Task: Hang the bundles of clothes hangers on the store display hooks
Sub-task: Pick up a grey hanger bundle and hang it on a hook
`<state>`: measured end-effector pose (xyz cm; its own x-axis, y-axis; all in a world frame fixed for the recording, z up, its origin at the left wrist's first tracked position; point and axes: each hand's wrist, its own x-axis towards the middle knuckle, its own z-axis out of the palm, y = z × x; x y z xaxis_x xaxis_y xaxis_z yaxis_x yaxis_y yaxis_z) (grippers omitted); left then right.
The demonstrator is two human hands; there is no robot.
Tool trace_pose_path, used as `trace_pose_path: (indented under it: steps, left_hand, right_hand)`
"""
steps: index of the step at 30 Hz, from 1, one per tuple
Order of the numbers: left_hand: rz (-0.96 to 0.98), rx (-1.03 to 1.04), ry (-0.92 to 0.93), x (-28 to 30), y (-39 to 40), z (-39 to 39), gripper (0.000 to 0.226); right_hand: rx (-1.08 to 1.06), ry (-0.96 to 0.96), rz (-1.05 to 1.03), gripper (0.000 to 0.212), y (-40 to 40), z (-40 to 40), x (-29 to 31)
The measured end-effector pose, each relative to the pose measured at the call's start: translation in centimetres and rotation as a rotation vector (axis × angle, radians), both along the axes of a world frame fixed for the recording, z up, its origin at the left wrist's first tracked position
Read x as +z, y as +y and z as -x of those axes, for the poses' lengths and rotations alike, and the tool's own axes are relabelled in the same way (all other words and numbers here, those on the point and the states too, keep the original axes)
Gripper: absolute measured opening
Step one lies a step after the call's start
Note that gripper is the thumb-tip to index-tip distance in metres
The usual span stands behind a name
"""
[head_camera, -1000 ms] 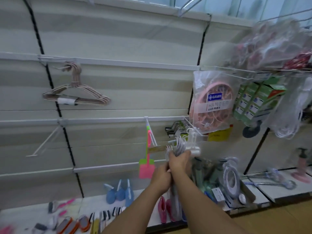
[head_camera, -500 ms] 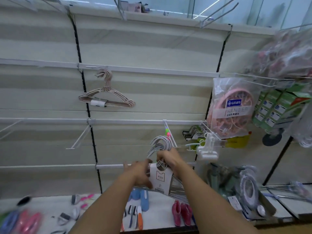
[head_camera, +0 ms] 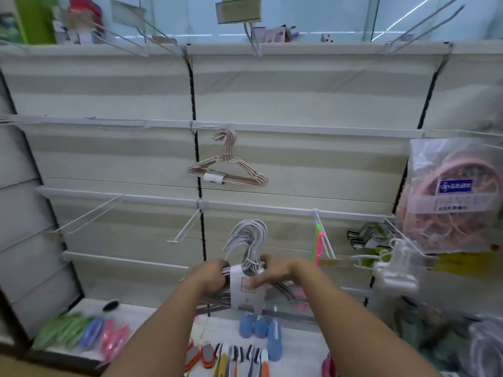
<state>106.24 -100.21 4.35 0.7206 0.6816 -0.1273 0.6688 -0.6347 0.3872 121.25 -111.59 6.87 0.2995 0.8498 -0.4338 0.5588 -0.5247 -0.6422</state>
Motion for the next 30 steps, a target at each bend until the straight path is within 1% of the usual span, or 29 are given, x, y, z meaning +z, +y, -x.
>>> trace_pose_path:
  steps: [1, 2, 4, 5, 7, 8, 10, 11, 14, 15, 20, 22, 25, 27, 30]
  left_hand:
    - [0.011, 0.028, -0.015, 0.1, 0.3, 0.4, 0.015]
    - [0.017, 0.051, -0.036, 0.3, 0.5, 0.6, 0.011]
    - [0.027, 0.085, -0.079, 0.6, 0.8, 0.9, 0.008]
    - [0.035, 0.09, -0.091, 0.7, 0.8, 1.1, 0.009]
    - [0.05, 0.089, -0.097, 1.1, 0.9, 1.5, 0.017]
    - [0.046, 0.082, -0.09, 1.2, 1.0, 1.8, 0.025]
    - [0.003, 0.077, -0.067, 1.9, 1.6, 2.8, 0.038]
    - [-0.041, 0.08, -0.055, 2.3, 2.1, 3.3, 0.039]
    - [-0.223, 0.122, -0.009, 4.1, 3.6, 4.7, 0.031]
    - [-0.254, 0.145, 0.001, 4.6, 4.2, 5.4, 0.029]
    - [-0.218, 0.206, -0.053, 5.3, 9.2, 9.7, 0.02]
    - [-0.235, 0.229, -0.077, 5.5, 11.6, 11.3, 0.022]
    - [-0.298, 0.278, -0.097, 6.0, 15.5, 14.3, 0.018]
    - [-0.368, 0.311, -0.123, 6.3, 18.1, 16.1, 0.015]
    - [-0.437, 0.364, -0.177, 6.6, 21.9, 19.0, 0.018]
  right_hand:
    - [0.036, -0.098, 0.005, 0.095, 0.4, 0.1, 0.0]
    - [0.048, -0.173, -0.017, 0.097, 0.6, 0.3, 0.2]
    - [0.062, -0.262, -0.078, 0.087, 1.4, 0.8, 0.5]
    - [0.066, -0.273, -0.097, 0.081, 1.8, 1.1, 0.7]
    - [0.059, -0.269, -0.135, 0.071, 2.8, 1.7, 1.1]
    - [0.066, -0.268, -0.153, 0.066, 3.4, 2.0, 1.2]
    - [0.076, -0.251, -0.194, 0.056, 4.6, 2.7, 1.6]
    - [0.07, -0.22, -0.218, 0.054, 5.3, 3.1, 1.6]
    - [0.043, -0.11, -0.294, 0.054, 7.3, 4.5, 1.7]
    - [0.037, -0.073, -0.313, 0.053, 8.2, 5.1, 1.6]
    - [0.06, 0.048, -0.329, 0.059, 13.4, 8.6, 2.0]
    - [0.065, 0.085, -0.339, 0.061, 15.6, 10.1, 2.5]
    - [0.094, 0.068, -0.348, 0.06, 20.2, 13.0, 3.1]
    - [0.12, 0.057, -0.366, 0.065, 23.2, 14.7, 3.9]
    - [0.196, -0.026, -0.363, 0.06, 27.1, 17.6, 5.6]
